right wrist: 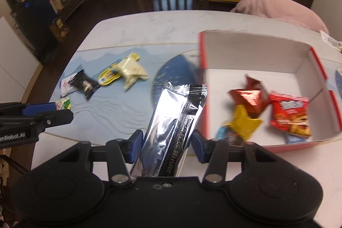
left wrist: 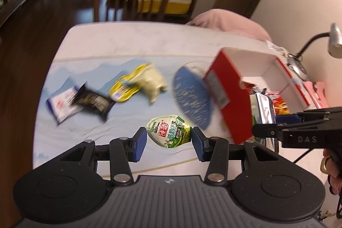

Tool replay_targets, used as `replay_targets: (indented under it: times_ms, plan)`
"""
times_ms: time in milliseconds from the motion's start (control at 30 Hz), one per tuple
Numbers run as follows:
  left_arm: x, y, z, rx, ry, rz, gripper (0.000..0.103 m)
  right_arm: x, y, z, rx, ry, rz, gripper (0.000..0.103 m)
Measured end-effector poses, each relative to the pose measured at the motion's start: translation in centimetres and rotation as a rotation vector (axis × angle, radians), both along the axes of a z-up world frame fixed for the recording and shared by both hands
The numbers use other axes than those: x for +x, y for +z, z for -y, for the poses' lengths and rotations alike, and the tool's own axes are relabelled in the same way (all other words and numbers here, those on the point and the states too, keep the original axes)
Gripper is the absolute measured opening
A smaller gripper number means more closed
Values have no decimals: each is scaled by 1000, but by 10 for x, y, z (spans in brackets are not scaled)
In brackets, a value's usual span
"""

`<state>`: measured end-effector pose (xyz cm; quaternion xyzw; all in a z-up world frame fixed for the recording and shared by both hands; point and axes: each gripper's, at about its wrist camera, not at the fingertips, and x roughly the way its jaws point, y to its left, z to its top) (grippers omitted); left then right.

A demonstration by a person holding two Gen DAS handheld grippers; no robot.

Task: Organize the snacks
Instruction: 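Carry the silver bar into the box with the right gripper while the left gripper carries the jelly cup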

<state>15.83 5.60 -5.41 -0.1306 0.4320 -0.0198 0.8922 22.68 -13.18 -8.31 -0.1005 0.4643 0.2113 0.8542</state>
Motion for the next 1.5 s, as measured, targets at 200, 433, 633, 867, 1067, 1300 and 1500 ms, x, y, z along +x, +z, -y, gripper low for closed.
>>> replay_targets:
  times_ms: [200, 433, 633, 867, 1067, 1300, 1500]
  plan:
    - [20, 15, 47, 10, -63, 33, 45, 16, 19, 44, 10, -51, 48, 49]
    - [46, 24, 98, 32, -106, 53, 45, 45, 27, 97, 20, -119, 63, 49]
    - [72, 27, 135, 40, -137, 43, 45, 70, 27, 133, 18, -145, 66, 49]
    - [103, 21, 175, 65, -158, 15, 45, 96, 24, 161, -7, -150, 70, 49]
    - [126, 7, 199, 93, -159, -21, 45, 122, 17, 177, -42, -159, 79, 49]
    - [150, -14, 219, 127, -164, -74, 45, 148, -4, 179, -76, -133, 23, 49]
    - [163, -35, 234, 160, -183, -123, 45, 159, -23, 163, -113, -84, -24, 49]
